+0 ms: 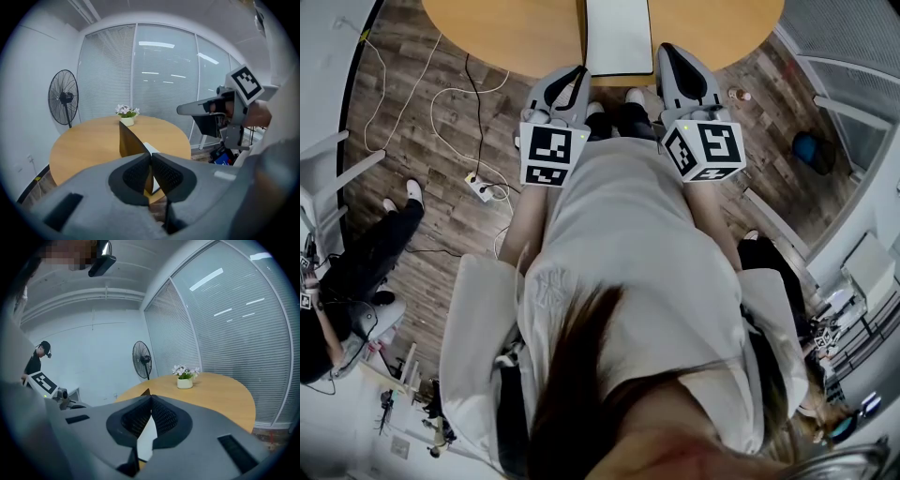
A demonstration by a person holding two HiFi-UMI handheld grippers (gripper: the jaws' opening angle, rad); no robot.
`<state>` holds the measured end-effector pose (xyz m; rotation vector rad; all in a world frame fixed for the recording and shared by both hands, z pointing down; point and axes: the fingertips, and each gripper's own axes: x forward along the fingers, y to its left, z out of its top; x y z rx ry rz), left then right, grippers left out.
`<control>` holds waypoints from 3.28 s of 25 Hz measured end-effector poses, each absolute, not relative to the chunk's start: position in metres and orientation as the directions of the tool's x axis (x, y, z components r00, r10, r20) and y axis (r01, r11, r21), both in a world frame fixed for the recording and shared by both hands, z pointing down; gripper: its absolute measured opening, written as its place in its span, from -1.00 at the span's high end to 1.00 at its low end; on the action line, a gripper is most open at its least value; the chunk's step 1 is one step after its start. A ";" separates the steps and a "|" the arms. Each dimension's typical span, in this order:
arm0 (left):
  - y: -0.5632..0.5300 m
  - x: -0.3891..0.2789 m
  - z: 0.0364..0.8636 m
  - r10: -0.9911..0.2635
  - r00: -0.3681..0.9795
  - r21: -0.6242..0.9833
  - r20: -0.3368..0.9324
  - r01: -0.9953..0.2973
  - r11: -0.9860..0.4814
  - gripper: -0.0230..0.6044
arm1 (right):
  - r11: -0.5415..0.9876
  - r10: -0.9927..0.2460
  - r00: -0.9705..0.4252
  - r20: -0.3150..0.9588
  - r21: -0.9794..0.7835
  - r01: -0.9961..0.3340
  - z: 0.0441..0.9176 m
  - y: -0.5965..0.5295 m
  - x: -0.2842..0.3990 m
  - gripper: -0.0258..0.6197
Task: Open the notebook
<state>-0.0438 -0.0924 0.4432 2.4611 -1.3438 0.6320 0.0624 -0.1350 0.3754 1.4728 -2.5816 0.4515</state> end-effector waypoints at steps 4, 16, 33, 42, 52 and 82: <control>-0.092 -0.052 0.443 -0.735 0.467 0.031 0.491 -0.853 -0.522 0.82 | 0.478 -0.817 -0.513 0.263 -0.186 -0.858 0.374 -0.134 0.059 0.92; -0.092 -0.084 0.451 -0.763 0.416 0.025 0.495 -0.884 -0.466 0.83 | 0.490 -0.809 -0.522 0.271 -0.181 -0.853 0.378 -0.129 0.042 0.92; -0.089 -0.110 0.458 -0.775 0.387 0.055 0.499 -0.907 -0.417 0.83 | 0.491 -0.809 -0.518 0.277 -0.166 -0.855 0.373 -0.128 0.037 0.92; -0.090 -0.130 0.466 -0.791 0.350 0.084 0.502 -0.930 -0.358 0.83 | 0.495 -0.803 -0.518 0.293 -0.153 -0.855 0.373 -0.128 0.035 0.92; -0.089 -0.150 0.481 -0.805 0.293 0.077 0.516 -0.952 -0.296 0.82 | 0.499 -0.802 -0.517 0.300 -0.142 -0.855 0.372 -0.128 0.033 0.92; -0.086 -0.196 0.554 -0.765 0.187 0.092 0.617 -0.982 -0.166 0.79 | 0.492 -0.803 -0.505 0.315 -0.128 -0.861 0.377 -0.129 0.032 0.92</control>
